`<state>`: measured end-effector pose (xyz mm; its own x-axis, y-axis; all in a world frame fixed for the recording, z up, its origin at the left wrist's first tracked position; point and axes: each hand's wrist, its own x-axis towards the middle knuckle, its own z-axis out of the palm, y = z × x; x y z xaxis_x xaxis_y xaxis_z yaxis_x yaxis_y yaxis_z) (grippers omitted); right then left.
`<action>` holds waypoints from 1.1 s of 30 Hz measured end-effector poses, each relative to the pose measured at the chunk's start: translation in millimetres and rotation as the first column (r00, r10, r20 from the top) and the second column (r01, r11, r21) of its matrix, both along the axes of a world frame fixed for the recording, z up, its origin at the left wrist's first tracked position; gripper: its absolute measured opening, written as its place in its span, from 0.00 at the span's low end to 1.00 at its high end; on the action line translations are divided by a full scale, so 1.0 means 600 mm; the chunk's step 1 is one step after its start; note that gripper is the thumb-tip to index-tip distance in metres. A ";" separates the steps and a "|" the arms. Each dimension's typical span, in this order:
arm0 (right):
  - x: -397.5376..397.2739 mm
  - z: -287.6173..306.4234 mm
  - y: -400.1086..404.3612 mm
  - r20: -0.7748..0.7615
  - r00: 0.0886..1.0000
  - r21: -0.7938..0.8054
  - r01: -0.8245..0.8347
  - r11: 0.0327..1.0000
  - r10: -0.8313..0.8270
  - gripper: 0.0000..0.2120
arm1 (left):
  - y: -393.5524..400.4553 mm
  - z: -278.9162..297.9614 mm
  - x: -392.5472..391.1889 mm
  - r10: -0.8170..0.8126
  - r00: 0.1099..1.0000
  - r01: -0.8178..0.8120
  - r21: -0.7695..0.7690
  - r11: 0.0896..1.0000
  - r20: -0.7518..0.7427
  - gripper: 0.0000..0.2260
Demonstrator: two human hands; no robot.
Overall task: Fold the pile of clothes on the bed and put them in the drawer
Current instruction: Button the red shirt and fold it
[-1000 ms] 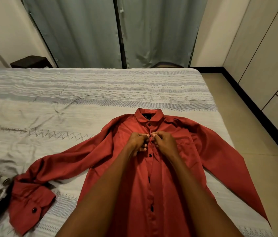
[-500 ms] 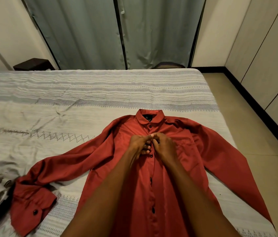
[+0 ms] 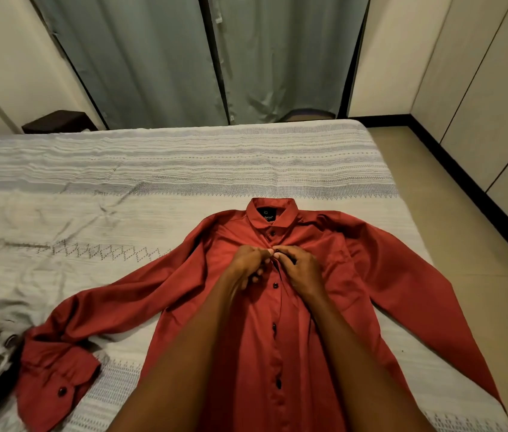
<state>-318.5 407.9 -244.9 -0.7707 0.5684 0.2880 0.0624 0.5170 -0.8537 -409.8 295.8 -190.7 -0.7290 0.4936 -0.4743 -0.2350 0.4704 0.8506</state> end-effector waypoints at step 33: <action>0.115 0.097 -0.073 0.449 0.829 0.731 -0.127 0.671 -0.333 0.10 | -0.050 -0.003 0.103 -0.172 0.929 0.082 -0.271 0.959 -0.327 0.13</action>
<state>-249.7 364.0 -186.4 -0.8677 0.4472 0.2171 0.4515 0.8917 -0.0325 -348.1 265.9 -192.7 -0.8079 0.4919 -0.3247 0.1266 0.6829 0.7194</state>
